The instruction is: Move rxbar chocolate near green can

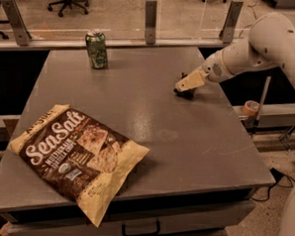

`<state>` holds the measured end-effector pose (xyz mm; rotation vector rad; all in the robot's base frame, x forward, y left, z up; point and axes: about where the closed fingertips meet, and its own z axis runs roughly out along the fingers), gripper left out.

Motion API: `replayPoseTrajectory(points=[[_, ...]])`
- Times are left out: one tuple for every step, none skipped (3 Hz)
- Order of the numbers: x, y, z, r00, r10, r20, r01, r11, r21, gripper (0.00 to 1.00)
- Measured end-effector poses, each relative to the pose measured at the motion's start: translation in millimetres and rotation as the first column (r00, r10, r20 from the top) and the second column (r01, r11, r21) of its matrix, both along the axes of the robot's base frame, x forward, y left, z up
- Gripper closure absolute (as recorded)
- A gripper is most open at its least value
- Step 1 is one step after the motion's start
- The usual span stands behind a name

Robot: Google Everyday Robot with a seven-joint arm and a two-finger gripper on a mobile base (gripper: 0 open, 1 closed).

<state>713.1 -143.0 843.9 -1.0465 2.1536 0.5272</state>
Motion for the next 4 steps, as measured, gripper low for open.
replayPoseTrajectory(points=[[-9.0, 3.5, 34.8, 0.9945, 0.048, 0.093, -0.047, 0.999, -0.016, 0.88], [-16.5, 1.4, 87.5, 0.9706, 0.089, 0.224, -0.08, 0.996, -0.047, 1.0], [-10.4, 9.9, 86.4, 0.9689, 0.092, 0.229, -0.085, 0.996, -0.039, 1.0], [13.7, 41.9, 89.3, 0.9538, 0.129, 0.272, -0.13, 0.991, -0.012, 1.0]])
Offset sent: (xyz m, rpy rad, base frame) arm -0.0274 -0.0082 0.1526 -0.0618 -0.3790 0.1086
